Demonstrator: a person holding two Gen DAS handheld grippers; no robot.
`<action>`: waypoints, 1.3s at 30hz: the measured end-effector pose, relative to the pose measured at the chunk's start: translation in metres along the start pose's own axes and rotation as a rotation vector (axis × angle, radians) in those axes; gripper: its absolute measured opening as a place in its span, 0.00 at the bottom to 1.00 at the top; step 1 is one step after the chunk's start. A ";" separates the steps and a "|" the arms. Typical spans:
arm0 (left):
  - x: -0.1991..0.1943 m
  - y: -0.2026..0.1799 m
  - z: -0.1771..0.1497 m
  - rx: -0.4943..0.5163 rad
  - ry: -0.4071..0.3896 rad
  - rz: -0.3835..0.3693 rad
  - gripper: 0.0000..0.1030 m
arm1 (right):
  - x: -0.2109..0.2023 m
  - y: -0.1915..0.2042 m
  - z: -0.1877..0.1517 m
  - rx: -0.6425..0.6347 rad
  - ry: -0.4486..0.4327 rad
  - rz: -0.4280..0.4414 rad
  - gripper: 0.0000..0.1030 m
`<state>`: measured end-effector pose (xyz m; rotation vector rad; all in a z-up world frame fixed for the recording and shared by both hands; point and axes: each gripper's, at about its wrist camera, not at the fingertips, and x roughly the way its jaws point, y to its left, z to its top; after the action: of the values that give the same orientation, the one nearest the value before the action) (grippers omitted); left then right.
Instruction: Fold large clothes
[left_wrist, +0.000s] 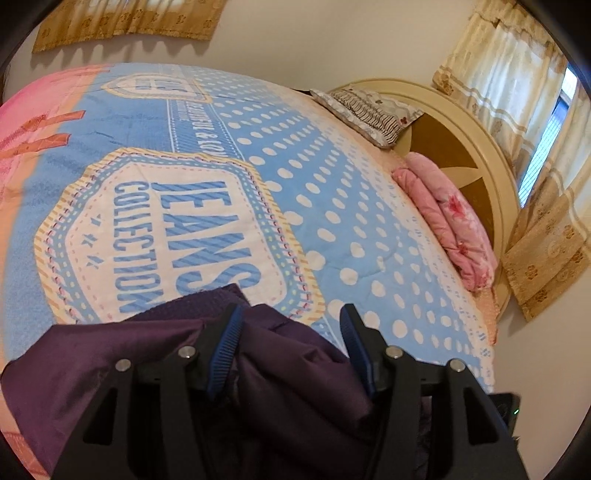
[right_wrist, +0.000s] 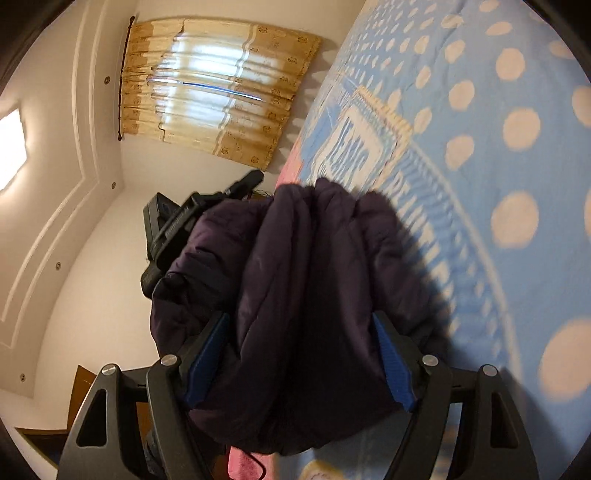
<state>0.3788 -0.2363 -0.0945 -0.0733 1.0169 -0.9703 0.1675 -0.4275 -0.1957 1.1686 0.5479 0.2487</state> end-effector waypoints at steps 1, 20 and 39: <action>-0.004 -0.001 -0.001 0.002 0.005 -0.007 0.56 | 0.002 0.008 -0.008 -0.008 0.011 -0.005 0.75; 0.060 -0.088 -0.032 0.230 0.021 0.252 0.64 | -0.078 0.100 -0.039 -0.408 -0.234 -0.332 0.74; -0.073 -0.055 -0.041 0.138 -0.204 0.242 1.00 | 0.004 0.090 -0.041 -0.556 0.011 -0.404 0.46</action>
<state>0.3005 -0.2018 -0.0419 0.0638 0.7501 -0.7915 0.1577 -0.3581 -0.1260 0.5031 0.6594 0.0502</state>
